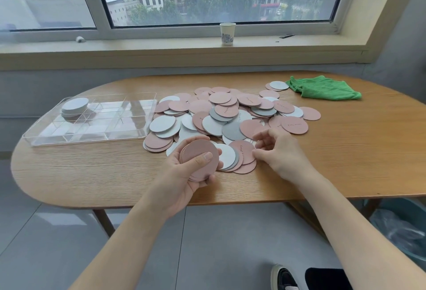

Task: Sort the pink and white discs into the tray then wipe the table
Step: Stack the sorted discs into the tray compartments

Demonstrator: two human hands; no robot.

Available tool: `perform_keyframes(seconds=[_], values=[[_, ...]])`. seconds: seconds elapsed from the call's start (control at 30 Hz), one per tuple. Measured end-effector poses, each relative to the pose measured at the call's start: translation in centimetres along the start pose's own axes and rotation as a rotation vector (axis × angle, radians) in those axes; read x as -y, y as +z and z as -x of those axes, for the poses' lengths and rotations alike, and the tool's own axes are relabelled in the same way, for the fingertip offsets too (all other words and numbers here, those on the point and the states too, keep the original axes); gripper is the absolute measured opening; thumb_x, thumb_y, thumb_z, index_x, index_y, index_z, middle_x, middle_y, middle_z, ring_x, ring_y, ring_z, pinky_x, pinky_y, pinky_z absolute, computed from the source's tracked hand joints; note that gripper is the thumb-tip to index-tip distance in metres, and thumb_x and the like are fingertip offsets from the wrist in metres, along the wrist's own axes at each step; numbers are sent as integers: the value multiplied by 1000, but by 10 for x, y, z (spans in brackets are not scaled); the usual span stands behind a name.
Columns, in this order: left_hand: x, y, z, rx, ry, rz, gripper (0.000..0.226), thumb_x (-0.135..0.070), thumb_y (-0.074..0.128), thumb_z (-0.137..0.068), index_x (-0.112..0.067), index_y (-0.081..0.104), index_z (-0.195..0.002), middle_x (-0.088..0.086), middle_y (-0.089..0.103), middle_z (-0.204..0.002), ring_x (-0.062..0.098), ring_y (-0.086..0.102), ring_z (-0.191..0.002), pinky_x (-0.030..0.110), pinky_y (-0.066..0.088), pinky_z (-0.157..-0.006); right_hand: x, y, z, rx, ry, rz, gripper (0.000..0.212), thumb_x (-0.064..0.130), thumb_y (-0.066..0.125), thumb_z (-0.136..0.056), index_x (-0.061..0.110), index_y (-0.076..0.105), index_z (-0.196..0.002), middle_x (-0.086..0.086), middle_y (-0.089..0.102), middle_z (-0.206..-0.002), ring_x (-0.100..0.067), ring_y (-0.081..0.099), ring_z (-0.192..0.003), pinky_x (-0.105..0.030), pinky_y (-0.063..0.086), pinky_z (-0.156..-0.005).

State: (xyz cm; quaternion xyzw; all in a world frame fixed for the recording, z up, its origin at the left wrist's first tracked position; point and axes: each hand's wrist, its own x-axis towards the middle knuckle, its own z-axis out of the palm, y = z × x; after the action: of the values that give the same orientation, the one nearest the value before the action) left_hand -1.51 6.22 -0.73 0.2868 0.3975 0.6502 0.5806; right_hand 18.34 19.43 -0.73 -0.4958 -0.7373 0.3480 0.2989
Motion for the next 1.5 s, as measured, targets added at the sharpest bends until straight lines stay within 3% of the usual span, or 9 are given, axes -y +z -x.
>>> perform_keyframes(seconds=[0.17, 0.27, 0.47, 0.67, 0.87, 1.03, 1.17, 1.3, 1.5], values=[[-1, 2, 0, -9, -7, -7, 37, 0, 69, -85, -15, 63, -118, 26, 70, -118, 35, 71, -87, 31, 54, -57, 4, 7, 2, 42, -31, 104, 52, 30, 88, -75, 23, 64, -121, 4, 64, -107, -1, 59, -84, -2, 42, -65], [-1, 3, 0, -14, -7, -13, 38, 0, 69, -84, -15, 62, -118, 25, 71, -117, 33, 72, -86, 31, 54, -57, 6, 9, 1, 57, -18, 124, 62, 28, 91, -72, 21, 62, -127, -1, 63, -112, 0, 57, -82, -2, 39, -63], [1, -2, 0, -7, -3, -1, 38, -1, 75, -84, -16, 67, -118, 28, 68, -123, 37, 72, -91, 32, 55, -59, 10, 7, -2, 85, 51, 74, 35, 17, 90, -73, 16, 70, -101, 0, 70, -90, -3, 59, -70, -4, 41, -57], [1, -2, -2, -20, -11, -16, 41, 0, 77, -84, -16, 64, -120, 28, 68, -124, 37, 72, -91, 33, 56, -59, 9, 5, 2, 0, 5, 92, 14, 30, 80, -85, 20, 71, -82, 6, 65, -76, -4, 54, -68, -10, 38, -57], [1, -2, -2, -15, -15, -1, 37, 0, 74, -85, -15, 65, -118, 27, 70, -122, 36, 72, -91, 33, 56, -60, 12, -18, 5, -154, -16, -252, 14, 33, 77, -88, 20, 74, -86, 5, 70, -70, -2, 61, -61, -27, 44, -65], [-1, 1, -1, -18, -15, -16, 44, -8, 81, -79, -15, 63, -119, 21, 72, -118, 34, 72, -93, 31, 55, -61, 34, -17, 20, 28, -74, -471, 15, 25, 76, -87, 11, 73, -92, 4, 68, -67, -8, 60, -62, -26, 45, -60], [0, 1, -1, -14, 3, -8, 54, -13, 80, -78, -13, 58, -128, 12, 72, -116, 29, 69, -91, 31, 53, -60, 47, 4, 31, 155, -129, -366, 15, 24, 79, -86, 11, 72, -88, 4, 69, -65, -8, 62, -59, -20, 45, -58], [1, 0, -2, -2, 12, -30, 48, -14, 77, -82, -14, 58, -126, 11, 71, -110, 28, 67, -91, 31, 54, -62, 49, 27, 37, 198, -155, -244, 13, 25, 84, -80, 22, 73, -87, 1, 74, -74, -10, 66, -61, -29, 53, -65], [-1, -1, 1, -25, -20, 9, 41, -7, 78, -82, -15, 62, -118, 22, 73, -114, 36, 73, -91, 31, 57, -61, 39, 13, 25, 8, -181, -96, 23, 28, 84, -81, 23, 74, -101, 7, 72, -84, -2, 66, -70, -11, 48, -64]])
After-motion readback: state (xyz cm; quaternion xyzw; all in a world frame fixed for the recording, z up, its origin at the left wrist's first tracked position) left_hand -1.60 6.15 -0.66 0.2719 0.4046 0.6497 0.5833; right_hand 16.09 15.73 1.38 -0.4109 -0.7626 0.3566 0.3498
